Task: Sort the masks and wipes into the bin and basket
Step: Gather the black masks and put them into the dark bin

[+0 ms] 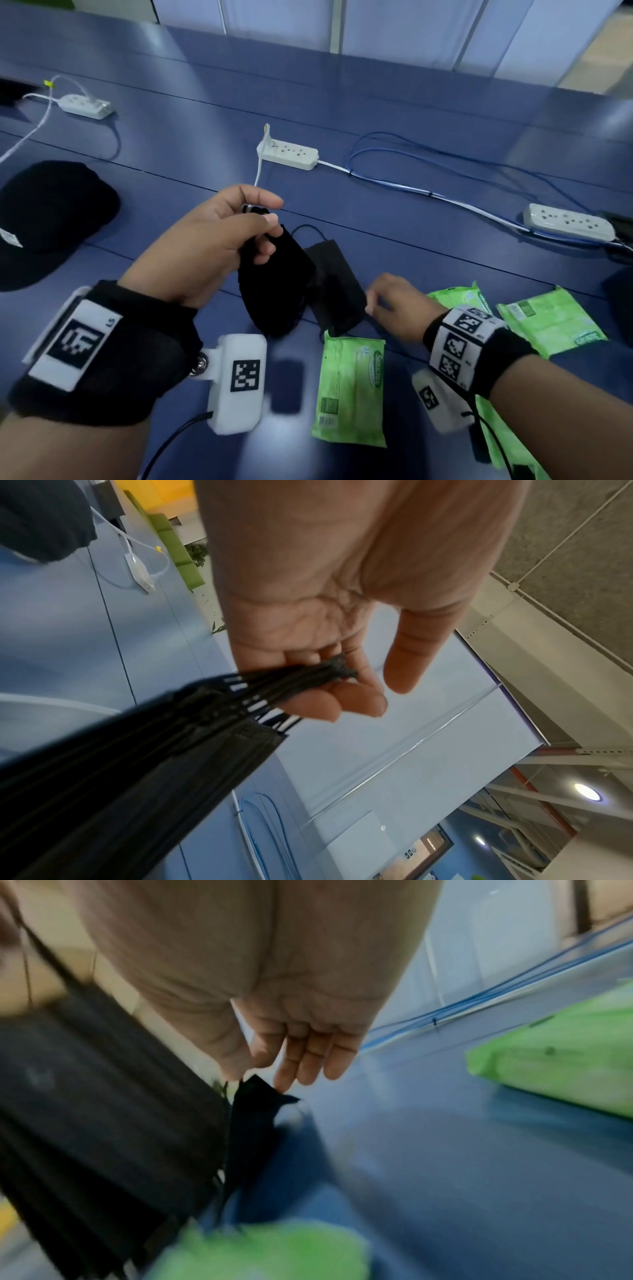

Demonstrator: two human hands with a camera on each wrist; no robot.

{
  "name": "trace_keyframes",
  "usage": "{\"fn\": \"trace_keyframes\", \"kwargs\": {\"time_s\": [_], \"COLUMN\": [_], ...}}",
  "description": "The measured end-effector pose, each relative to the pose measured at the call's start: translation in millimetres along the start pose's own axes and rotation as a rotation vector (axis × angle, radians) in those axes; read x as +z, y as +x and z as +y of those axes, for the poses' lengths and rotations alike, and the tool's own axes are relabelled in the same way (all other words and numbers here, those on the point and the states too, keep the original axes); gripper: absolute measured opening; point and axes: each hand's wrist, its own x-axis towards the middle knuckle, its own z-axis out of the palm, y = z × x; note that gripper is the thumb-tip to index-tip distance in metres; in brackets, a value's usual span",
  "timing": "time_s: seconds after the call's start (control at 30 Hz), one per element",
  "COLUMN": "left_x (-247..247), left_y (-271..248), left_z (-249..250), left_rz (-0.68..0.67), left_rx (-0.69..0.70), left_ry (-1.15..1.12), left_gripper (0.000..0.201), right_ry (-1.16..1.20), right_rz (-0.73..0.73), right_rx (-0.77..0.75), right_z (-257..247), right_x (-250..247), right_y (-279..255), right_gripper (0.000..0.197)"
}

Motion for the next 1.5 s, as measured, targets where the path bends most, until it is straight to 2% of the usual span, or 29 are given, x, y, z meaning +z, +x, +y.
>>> {"fn": "trace_keyframes", "kwargs": {"time_s": [0.07,0.13,0.23,0.33,0.43,0.57,0.67,0.83,0.97,1.0,1.07,1.13,1.2,1.33,1.5], "left_x": [8.7,21.4,43.7,60.9,72.2,93.5,107.7,129.7,151.3,155.5,162.6,168.0,172.0,174.7,171.9], "left_y": [1.8,2.0,0.1,-1.3,-2.8,-8.0,-11.0,-18.8,-25.1,-26.5,-30.7,-34.2,-36.7,-40.2,-40.2], "left_z": [0.3,1.4,5.1,12.5,20.9,29.9,34.1,40.3,43.2,45.5,52.2,60.4,69.1,84.4,98.6], "left_rz": [0.013,-0.031,-0.145,-0.194,-0.258,-0.415,-0.518,-0.701,-0.739,-0.738,-0.761,-0.799,-0.828,-0.854,-0.781], "left_rx": [-0.025,-0.048,-0.077,-0.031,0.060,0.136,0.166,0.147,0.118,0.100,0.076,0.090,0.102,0.147,0.257], "left_ry": [0.001,0.019,0.038,0.099,0.178,0.257,0.272,0.310,0.224,0.193,0.173,0.192,0.196,0.190,0.212], "left_gripper": [0.020,0.019,0.014,0.010,0.028,0.054,0.055,0.055,0.061,0.058,0.055,0.052,0.050,0.042,0.047], "right_ry": [0.172,0.227,0.253,0.319,0.402,0.451,0.493,0.510,0.689,0.750,0.805,0.722,0.697,0.710,0.630], "right_rz": [0.161,0.281,0.361,0.437,0.448,0.394,0.365,0.484,0.529,0.514,0.482,0.467,0.417,0.291,0.182], "right_rx": [-0.027,-0.101,-0.215,-0.267,-0.285,-0.327,-0.333,-0.280,-0.210,-0.192,-0.144,-0.112,-0.121,-0.069,0.097], "right_z": [-11.1,-26.9,-45.3,-55.3,-58.0,-59.3,-53.8,-35.4,-19.6,-16.1,-8.8,-6.2,-3.3,9.6,27.7], "right_x": [-18.8,-40.7,-66.3,-86.4,-100.3,-107.4,-110.1,-108.9,-96.6,-93.5,-88.6,-86.1,-82.0,-65.3,-50.8], "right_y": [-11.2,-23.3,-41.7,-62.1,-81.6,-104.7,-117.0,-131.6,-136.2,-138.0,-143.4,-149.8,-153.4,-152.3,-147.4], "right_gripper": [0.024,0.029,0.027,0.019,0.018,0.009,0.009,0.009,0.008,0.018,0.056,0.089,0.097,0.079,0.035]}}
